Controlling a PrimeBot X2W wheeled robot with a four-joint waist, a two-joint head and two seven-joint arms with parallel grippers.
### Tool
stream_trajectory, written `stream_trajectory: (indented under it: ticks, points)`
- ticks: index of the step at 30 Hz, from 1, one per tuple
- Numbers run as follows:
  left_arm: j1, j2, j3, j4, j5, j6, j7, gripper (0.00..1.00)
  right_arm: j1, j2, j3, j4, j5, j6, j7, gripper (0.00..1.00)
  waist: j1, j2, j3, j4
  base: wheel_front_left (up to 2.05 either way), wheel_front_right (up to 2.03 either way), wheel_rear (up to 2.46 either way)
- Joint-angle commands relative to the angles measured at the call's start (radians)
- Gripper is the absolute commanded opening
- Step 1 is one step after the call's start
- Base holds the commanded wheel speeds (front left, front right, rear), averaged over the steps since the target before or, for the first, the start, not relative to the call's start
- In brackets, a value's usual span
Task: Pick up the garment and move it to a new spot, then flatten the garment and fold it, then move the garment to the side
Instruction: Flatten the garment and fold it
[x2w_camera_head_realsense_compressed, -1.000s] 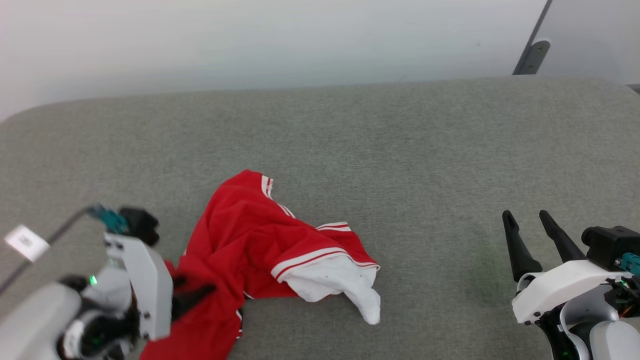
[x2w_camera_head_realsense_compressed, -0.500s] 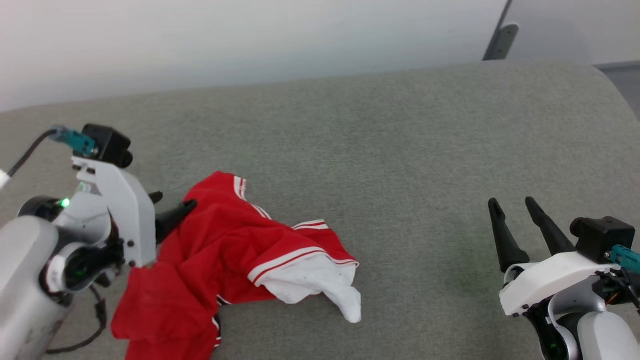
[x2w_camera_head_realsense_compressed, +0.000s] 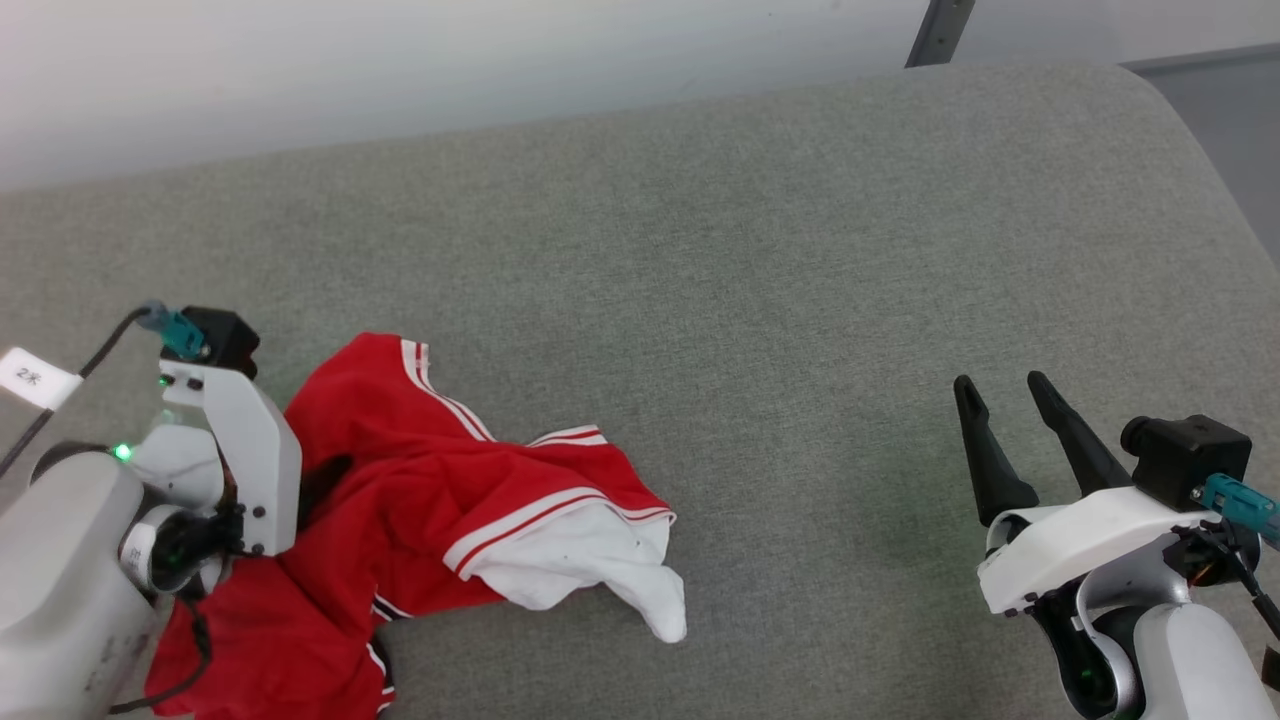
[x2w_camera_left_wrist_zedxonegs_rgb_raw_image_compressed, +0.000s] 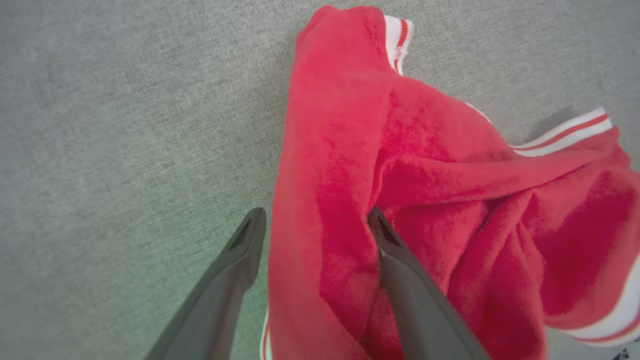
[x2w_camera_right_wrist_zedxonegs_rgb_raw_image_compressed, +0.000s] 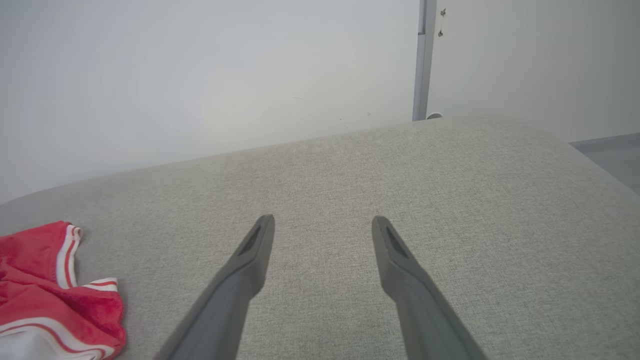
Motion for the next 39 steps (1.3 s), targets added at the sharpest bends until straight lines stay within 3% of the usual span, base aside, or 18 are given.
stream_trajectory:
  ticks: [1,2,3,4,5,13,17,23,29,30,31,33,34,36,39]
  points:
    - [-0.01,-0.009,-0.002,0.023,-0.004,-0.009,-0.004,1.0,-0.011,0.001,-0.001,0.0,-0.001,-0.001,-0.007,1.0,0.0,-0.0001,0.005,-0.005,0.0,0.0,0.0]
    - [-0.012,-0.018,0.0,0.047,-0.016,-0.016,-0.002,0.8,-0.012,0.002,-0.001,0.001,-0.003,-0.001,-0.007,1.0,0.0,-0.0001,0.006,-0.004,0.0,0.0,0.0]
    - [-0.016,-0.026,0.003,0.065,-0.026,-0.021,-0.001,0.24,-0.013,0.002,-0.003,0.002,-0.004,-0.001,-0.009,1.0,0.0,-0.0001,0.006,-0.003,0.0,0.0,0.0]
    - [-0.022,-0.031,0.006,0.081,-0.034,-0.026,-0.001,0.24,-0.014,0.002,-0.004,0.003,-0.005,-0.001,-0.01,1.0,0.0,-0.0001,0.005,-0.002,0.0,0.0,0.0]
    - [-0.027,-0.033,0.006,0.095,-0.039,-0.032,-0.001,0.0,-0.015,0.002,-0.006,0.003,-0.006,-0.001,-0.011,1.0,0.0,-0.0001,0.004,0.0,0.0,0.0,0.0]
    - [-0.102,0.0,0.014,0.142,0.011,-0.049,-0.079,0.0,-0.002,0.0,-0.023,0.002,-0.017,-0.001,-0.01,1.0,0.0,-0.0001,-0.016,0.032,0.0,0.0,0.0]
    - [-0.125,0.001,0.027,0.1,-0.022,-0.057,-0.073,0.0,0.007,-0.005,-0.026,0.0,-0.019,-0.001,-0.006,1.0,0.0,-0.0001,-0.031,0.047,0.0,0.0,0.0]
    - [-0.063,-0.012,-0.007,-0.123,-0.08,-0.051,0.012,0.0,0.024,-0.007,-0.04,-0.01,-0.02,-0.001,-0.001,1.0,0.0,-0.0001,-0.05,0.068,0.0,0.0,0.0]
    - [0.048,-0.016,-0.075,-0.378,-0.101,0.017,0.104,0.0,0.027,-0.006,-0.04,-0.019,-0.018,-0.001,0.003,1.0,0.0,-0.0001,-0.052,0.079,0.0,0.0,0.0]
    - [0.066,-0.015,-0.088,-0.407,-0.099,0.027,0.114,0.05,0.026,-0.006,-0.038,-0.019,-0.018,-0.001,0.003,1.0,0.0,-0.0001,-0.052,0.081,0.0,0.0,0.0]
    - [0.079,-0.012,-0.103,-0.436,-0.085,0.037,0.123,0.27,0.026,-0.006,-0.036,-0.019,-0.017,-0.001,0.004,1.0,0.0,-0.0001,-0.051,0.082,0.0,0.0,0.0]
    - [0.103,-0.006,-0.125,-0.469,-0.077,0.047,0.137,0.37,0.024,-0.005,-0.034,-0.019,-0.015,-0.001,0.006,1.0,0.0,-0.0001,-0.05,0.083,0.0,0.0,0.0]
    - [0.109,-0.006,-0.132,-0.48,-0.073,0.051,0.138,0.47,0.022,-0.005,-0.033,-0.018,-0.013,-0.001,0.005,1.0,0.0,-0.0001,-0.05,0.083,0.0,0.0,0.0]
    - [0.116,0.0,-0.139,-0.492,-0.056,0.052,0.131,0.95,0.018,-0.005,-0.029,-0.016,-0.011,-0.001,0.003,1.0,0.0,-0.0001,-0.051,0.083,0.0,0.0,0.0]
    - [0.127,0.007,-0.136,-0.499,-0.067,0.051,0.125,1.0,0.016,-0.004,-0.023,-0.013,-0.009,-0.001,0.001,1.0,0.0,-0.0001,-0.059,0.081,0.0,0.0,0.0]
